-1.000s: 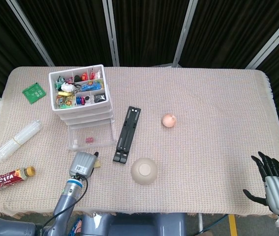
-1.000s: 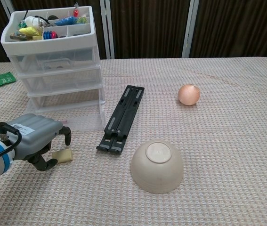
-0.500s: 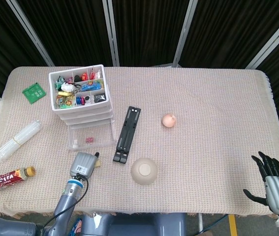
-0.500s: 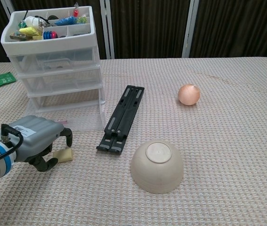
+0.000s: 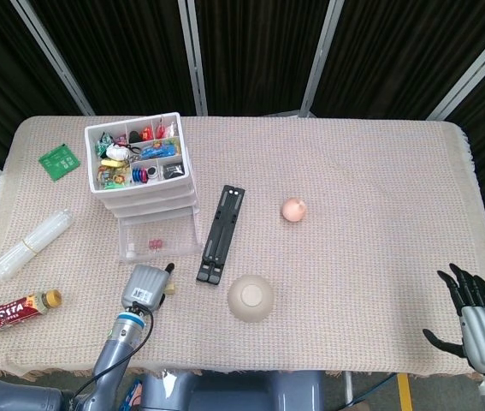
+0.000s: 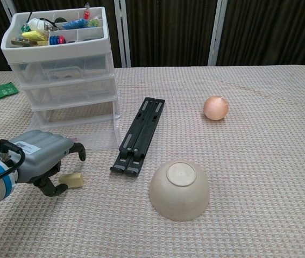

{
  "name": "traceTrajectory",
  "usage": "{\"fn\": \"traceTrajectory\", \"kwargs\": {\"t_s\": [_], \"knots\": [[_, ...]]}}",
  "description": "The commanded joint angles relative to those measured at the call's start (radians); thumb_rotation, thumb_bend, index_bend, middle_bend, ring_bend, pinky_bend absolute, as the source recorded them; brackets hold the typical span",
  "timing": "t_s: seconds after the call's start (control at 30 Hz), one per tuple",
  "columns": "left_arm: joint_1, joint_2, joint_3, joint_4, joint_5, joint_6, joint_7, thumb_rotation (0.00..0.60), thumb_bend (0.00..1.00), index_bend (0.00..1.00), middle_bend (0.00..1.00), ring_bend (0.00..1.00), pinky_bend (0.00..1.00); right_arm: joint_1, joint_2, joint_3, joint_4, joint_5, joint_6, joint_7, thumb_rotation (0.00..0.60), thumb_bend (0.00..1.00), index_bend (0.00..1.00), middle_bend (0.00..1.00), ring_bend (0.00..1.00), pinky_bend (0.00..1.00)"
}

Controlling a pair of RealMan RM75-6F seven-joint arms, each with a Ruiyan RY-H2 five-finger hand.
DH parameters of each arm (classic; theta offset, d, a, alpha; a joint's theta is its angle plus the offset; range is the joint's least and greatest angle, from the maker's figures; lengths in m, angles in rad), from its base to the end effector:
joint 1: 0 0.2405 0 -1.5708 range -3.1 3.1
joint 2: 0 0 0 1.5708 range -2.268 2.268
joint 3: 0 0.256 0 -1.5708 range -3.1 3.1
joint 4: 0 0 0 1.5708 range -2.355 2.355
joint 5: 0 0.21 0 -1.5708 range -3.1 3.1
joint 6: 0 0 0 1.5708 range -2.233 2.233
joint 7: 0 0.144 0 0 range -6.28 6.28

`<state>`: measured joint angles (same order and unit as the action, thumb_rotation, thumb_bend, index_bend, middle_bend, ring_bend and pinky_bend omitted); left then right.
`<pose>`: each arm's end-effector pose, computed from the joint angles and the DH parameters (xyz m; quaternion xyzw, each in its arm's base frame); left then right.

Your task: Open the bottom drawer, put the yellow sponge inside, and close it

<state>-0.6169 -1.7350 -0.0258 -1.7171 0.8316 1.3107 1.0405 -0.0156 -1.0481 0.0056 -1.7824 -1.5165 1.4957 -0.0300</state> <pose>-0.1543 0.2436 -0.0625 -0.7725 -0.3406 -0.2022 0.4964 -0.2986 -0.1400 0.1612 0.5730 -0.4435 0.3727 0.5798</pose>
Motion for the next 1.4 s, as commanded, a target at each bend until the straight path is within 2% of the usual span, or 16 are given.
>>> {"fn": "traceTrajectory", "kwargs": {"t_s": [0.03, 0.13, 0.23, 0.33, 0.4, 0.53, 0.67, 0.93, 1.1, 1.33, 1.4], "knots": [[0.001, -0.001, 0.002, 0.001, 0.001, 0.000, -0.001, 0.600, 0.36, 0.25, 1.00, 0.95, 0.77, 0.000, 0.000, 0.000, 0.000, 0.000, 0.000, 0.000, 0.600, 0.06, 0.11, 0.00, 0.00, 0.00], [0.001, -0.002, 0.004, 0.004, 0.001, -0.001, 0.001, 0.600, 0.36, 0.25, 1.00, 0.95, 0.77, 0.000, 0.000, 0.000, 0.000, 0.000, -0.001, 0.000, 0.600, 0.06, 0.11, 0.00, 0.00, 0.00], [0.001, -0.007, 0.006, 0.007, -0.003, -0.004, 0.000, 0.600, 0.36, 0.32, 1.00, 0.95, 0.77, 0.000, 0.000, 0.000, 0.000, 0.000, -0.001, 0.001, 0.600, 0.06, 0.11, 0.00, 0.00, 0.00], [0.003, -0.013, 0.008, 0.013, 0.005, -0.004, -0.007, 0.600, 0.38, 0.49, 1.00, 0.95, 0.77, 0.000, 0.000, 0.000, 0.000, 0.000, 0.000, 0.001, 0.600, 0.06, 0.11, 0.00, 0.00, 0.00], [0.005, -0.016, 0.010, 0.015, 0.015, -0.003, -0.015, 0.600, 0.45, 0.61, 1.00, 0.95, 0.77, 0.000, 0.000, 0.000, 0.000, 0.001, 0.000, 0.001, 0.600, 0.06, 0.11, 0.00, 0.00, 0.00], [0.010, -0.017, 0.014, 0.020, 0.033, -0.003, -0.034, 0.600, 0.58, 0.73, 1.00, 0.95, 0.77, 0.000, 0.000, 0.001, -0.001, 0.001, 0.000, 0.002, 0.600, 0.06, 0.11, 0.00, 0.00, 0.00], [0.013, -0.014, 0.014, 0.019, 0.040, -0.006, -0.048, 0.600, 0.65, 0.74, 1.00, 0.95, 0.77, 0.000, 0.001, 0.001, -0.001, 0.001, 0.001, 0.001, 0.600, 0.06, 0.11, 0.00, 0.00, 0.00], [0.006, 0.018, -0.023, -0.011, 0.075, 0.003, -0.078, 0.600, 0.66, 0.74, 1.00, 0.95, 0.77, -0.001, 0.001, 0.001, -0.001, 0.003, 0.000, 0.001, 0.600, 0.06, 0.11, 0.00, 0.00, 0.00], [-0.022, 0.069, -0.072, -0.041, 0.117, 0.003, -0.082, 0.600, 0.65, 0.74, 1.00, 0.95, 0.77, 0.000, 0.001, 0.001, -0.002, 0.002, -0.001, 0.001, 0.600, 0.06, 0.11, 0.00, 0.00, 0.00], [-0.074, 0.098, -0.137, 0.036, 0.126, -0.047, -0.097, 0.600, 0.65, 0.72, 1.00, 0.95, 0.77, -0.001, 0.002, 0.001, -0.002, 0.003, 0.001, 0.000, 0.600, 0.06, 0.11, 0.00, 0.00, 0.00], [-0.092, 0.093, -0.155, 0.081, 0.120, -0.069, -0.105, 0.600, 0.64, 0.66, 1.00, 0.95, 0.77, -0.001, 0.002, 0.002, -0.002, 0.004, 0.000, 0.000, 0.600, 0.06, 0.11, 0.00, 0.00, 0.00]]}}
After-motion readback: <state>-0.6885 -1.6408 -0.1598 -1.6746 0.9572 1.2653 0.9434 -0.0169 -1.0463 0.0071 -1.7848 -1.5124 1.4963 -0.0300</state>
